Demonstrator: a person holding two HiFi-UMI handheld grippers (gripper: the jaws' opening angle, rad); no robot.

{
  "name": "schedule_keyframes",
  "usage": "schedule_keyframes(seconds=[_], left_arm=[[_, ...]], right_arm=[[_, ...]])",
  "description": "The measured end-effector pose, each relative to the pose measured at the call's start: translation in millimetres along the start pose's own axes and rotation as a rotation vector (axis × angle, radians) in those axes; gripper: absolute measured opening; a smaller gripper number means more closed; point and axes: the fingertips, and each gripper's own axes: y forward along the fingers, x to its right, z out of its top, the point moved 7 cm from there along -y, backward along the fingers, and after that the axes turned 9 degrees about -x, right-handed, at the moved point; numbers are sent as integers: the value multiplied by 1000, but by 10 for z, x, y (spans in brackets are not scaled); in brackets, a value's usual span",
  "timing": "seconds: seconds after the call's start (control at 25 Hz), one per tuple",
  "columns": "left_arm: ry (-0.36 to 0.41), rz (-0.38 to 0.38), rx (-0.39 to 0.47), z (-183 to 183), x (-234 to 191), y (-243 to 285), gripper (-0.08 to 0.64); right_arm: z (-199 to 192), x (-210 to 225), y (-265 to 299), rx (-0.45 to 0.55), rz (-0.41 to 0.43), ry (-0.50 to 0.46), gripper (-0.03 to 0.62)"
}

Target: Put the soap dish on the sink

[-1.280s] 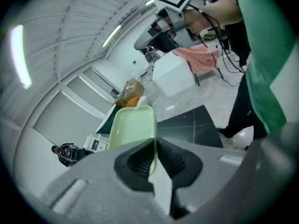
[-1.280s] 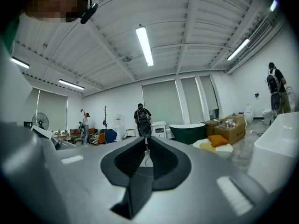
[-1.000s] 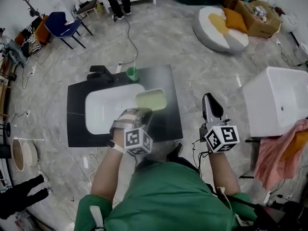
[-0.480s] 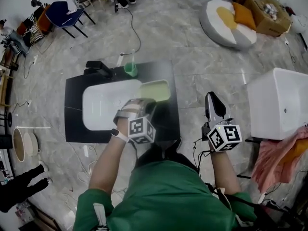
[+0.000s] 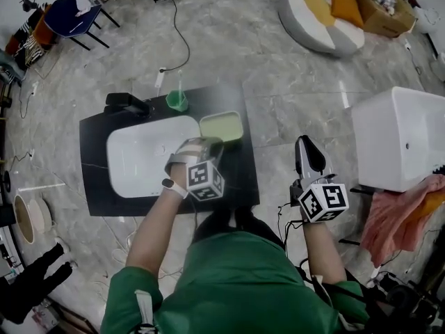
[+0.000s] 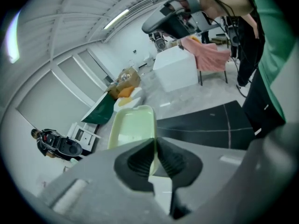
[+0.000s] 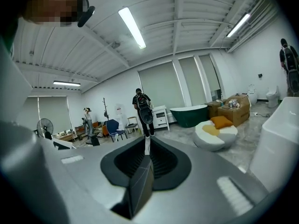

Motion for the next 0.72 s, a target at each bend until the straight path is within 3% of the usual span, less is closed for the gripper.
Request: schedule_keyframes(seconds=[0.36,0.72], left_arm=[[6,-104,-12,-153,56,611,20],[9,-160,-36,-225,27,934,20]], right_arm=[[-168,55,286,-53,-20,17,32],[-231,193,375,-79,-42,34,32]])
